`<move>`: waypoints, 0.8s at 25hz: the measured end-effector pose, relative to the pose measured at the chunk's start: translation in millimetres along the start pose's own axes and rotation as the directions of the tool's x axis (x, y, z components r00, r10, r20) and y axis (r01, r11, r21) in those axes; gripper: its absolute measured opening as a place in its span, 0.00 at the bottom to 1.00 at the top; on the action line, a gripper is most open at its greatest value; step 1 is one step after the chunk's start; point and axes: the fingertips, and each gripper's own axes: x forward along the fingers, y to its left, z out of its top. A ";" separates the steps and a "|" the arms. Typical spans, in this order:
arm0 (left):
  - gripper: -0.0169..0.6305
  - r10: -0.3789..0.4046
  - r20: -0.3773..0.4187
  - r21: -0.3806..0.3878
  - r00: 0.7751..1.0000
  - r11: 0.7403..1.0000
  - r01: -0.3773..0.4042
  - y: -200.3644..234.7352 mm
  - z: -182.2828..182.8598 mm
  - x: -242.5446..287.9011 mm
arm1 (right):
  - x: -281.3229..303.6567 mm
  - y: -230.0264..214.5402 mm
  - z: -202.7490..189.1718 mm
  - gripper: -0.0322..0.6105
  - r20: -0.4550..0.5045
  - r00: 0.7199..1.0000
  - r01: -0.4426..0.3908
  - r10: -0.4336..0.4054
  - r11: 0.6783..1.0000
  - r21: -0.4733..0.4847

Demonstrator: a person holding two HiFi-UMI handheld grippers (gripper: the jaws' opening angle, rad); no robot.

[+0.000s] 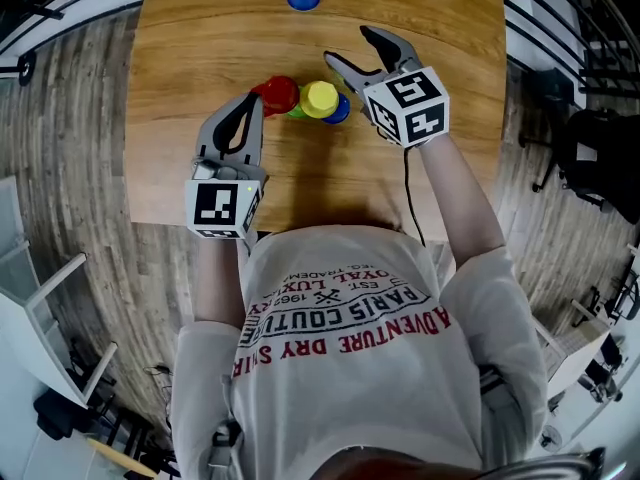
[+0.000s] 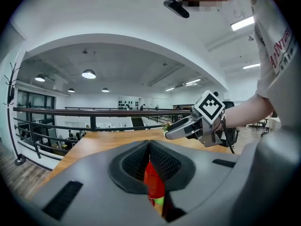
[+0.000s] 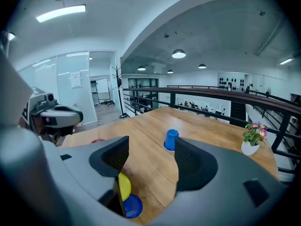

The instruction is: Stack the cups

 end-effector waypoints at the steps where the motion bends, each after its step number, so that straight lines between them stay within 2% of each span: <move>1: 0.05 0.009 -0.004 0.002 1.000 1.000 -0.009 5.5 -0.5 1.2 | 7.8 -4.4 0.8 0.52 -0.002 1.000 -0.002 0.002 1.000 -0.010; 7: 0.05 0.062 -0.030 0.002 0.998 0.998 -0.062 42.2 -5.2 19.1 | 55.3 -30.0 0.6 0.52 -0.031 0.999 -0.028 0.028 1.000 0.000; 13: 0.05 0.083 -0.040 -0.018 0.996 0.996 -0.084 67.3 -11.9 50.1 | 105.4 -60.9 -8.8 0.52 -0.037 0.999 -0.018 0.019 1.000 0.022; 20: 0.05 0.114 -0.065 -0.043 0.991 0.992 -0.116 103.9 -37.6 67.7 | 157.7 -79.6 -27.6 0.53 -0.057 0.998 0.002 0.002 0.998 0.067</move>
